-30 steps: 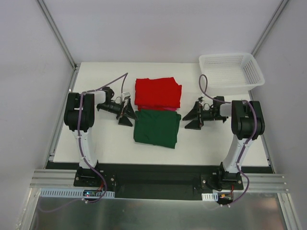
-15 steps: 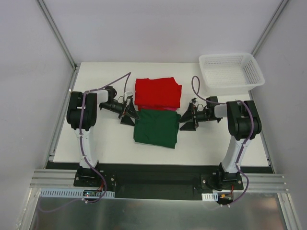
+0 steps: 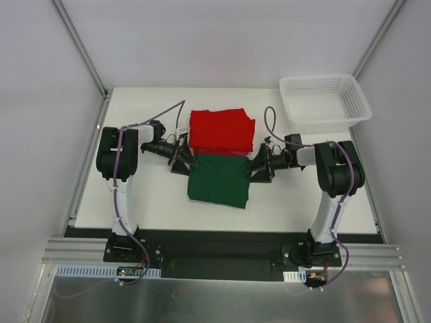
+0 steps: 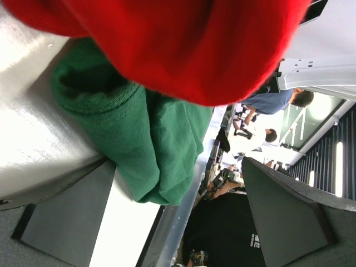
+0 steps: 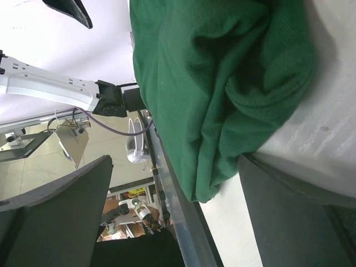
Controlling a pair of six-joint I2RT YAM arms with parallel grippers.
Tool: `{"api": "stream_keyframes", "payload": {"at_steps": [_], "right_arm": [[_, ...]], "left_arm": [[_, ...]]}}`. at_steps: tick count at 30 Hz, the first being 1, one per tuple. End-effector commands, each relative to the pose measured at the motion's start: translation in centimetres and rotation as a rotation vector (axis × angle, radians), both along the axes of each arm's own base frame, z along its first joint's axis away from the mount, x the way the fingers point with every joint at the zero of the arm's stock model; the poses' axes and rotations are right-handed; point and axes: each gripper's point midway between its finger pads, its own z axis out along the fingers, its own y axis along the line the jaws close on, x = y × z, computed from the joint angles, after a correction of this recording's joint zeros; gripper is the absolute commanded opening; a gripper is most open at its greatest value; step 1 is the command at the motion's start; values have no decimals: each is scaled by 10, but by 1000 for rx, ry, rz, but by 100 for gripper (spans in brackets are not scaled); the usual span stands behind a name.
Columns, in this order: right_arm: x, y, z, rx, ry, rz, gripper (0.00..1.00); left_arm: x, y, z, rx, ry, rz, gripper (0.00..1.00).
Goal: Fold and stack the t-shirts
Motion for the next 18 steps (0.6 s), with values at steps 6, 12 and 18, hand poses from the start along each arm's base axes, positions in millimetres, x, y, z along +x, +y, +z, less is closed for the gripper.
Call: {"api": "stream_keyframes", "payload": {"at_steps": [6,12,18], "right_arm": [[-19,8,-41,-139,66,-13,100],[-38,2,-36,-177,89,-32,100],[-41,-2,-34,-155,32,-50,100]], "left_arm": [[3,-9,7,-47,-14,-18,99],[1,-9,10,-60,-8,-15,99],[-1,-10,16,-84,-8,-13,99]]}}
